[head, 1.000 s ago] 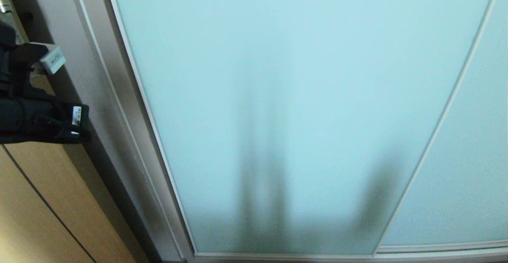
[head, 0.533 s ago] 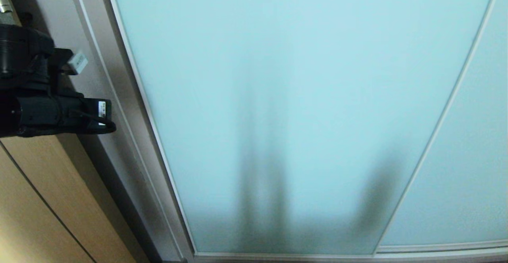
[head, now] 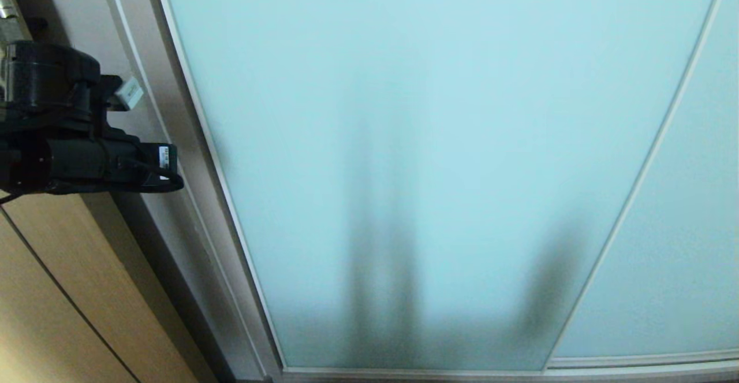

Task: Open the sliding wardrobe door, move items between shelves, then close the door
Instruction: Open the door

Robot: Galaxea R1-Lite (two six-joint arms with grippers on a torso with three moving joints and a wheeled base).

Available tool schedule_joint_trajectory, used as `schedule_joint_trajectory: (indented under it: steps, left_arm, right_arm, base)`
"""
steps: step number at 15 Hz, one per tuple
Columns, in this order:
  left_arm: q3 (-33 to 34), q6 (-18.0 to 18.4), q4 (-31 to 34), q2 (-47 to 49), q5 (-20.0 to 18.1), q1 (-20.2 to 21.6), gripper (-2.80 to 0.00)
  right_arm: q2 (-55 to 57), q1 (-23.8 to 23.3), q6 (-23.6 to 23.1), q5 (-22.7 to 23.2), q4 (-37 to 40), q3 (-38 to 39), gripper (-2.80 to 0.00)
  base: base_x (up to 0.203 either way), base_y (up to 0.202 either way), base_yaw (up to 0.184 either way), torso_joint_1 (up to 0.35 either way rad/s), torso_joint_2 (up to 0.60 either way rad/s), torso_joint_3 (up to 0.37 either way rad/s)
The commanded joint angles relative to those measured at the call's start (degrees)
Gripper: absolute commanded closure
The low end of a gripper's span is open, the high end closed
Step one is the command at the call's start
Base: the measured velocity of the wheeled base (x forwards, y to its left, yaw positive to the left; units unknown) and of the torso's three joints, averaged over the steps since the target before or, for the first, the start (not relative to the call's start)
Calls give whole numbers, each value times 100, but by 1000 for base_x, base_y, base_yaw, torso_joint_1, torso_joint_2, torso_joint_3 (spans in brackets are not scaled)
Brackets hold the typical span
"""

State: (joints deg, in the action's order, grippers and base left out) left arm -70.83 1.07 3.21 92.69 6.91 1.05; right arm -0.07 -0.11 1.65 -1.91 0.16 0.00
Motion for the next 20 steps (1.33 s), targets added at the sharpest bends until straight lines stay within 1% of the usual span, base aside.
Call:
schedule_joint_trajectory:
  steps: [1, 3, 7, 9, 12, 15, 18, 20]
  left_arm:
    - [4, 5, -217, 177, 12, 1, 0]
    - [42, -2, -533, 329, 38, 9, 0]
    - [17, 5, -607, 459, 3, 10, 0]
    - [47, -12, -816, 556, -18, 10, 0]
    - [60, -140, -1204, 714, -15, 10, 0]
    - [60, -170, -1235, 764, -41, 10, 0]
    - [69, -309, -1235, 803, -120, 1, 0]
    - [78, -309, -1235, 810, -146, -8, 0]
  right_arm:
    - [7, -6, 2, -3, 2, 5, 0]
    - [7, -5, 2, -3, 2, 0, 0]
    - [7, -7, 2, -3, 2, 0, 0]
    - [7, -1, 2, -3, 2, 6, 0]
    - [7, 2, 2, -3, 2, 0, 0]
    - [7, -4, 2, -3, 2, 1, 0]
    - [7, 2, 2, -3, 2, 3, 0]
    - [7, 2, 2, -3, 2, 0, 0]
  base:
    - [0, 0, 0, 0, 0, 0]
    - [0, 0, 0, 0, 0, 0]
    - [0, 0, 0, 0, 0, 0]
    - [0, 0, 0, 0, 0, 0]
    - [0, 0, 0, 0, 0, 0]
    - [0, 0, 0, 0, 0, 0]
    - [0, 0, 0, 0, 0, 0]
    - [0, 0, 0, 0, 0, 0]
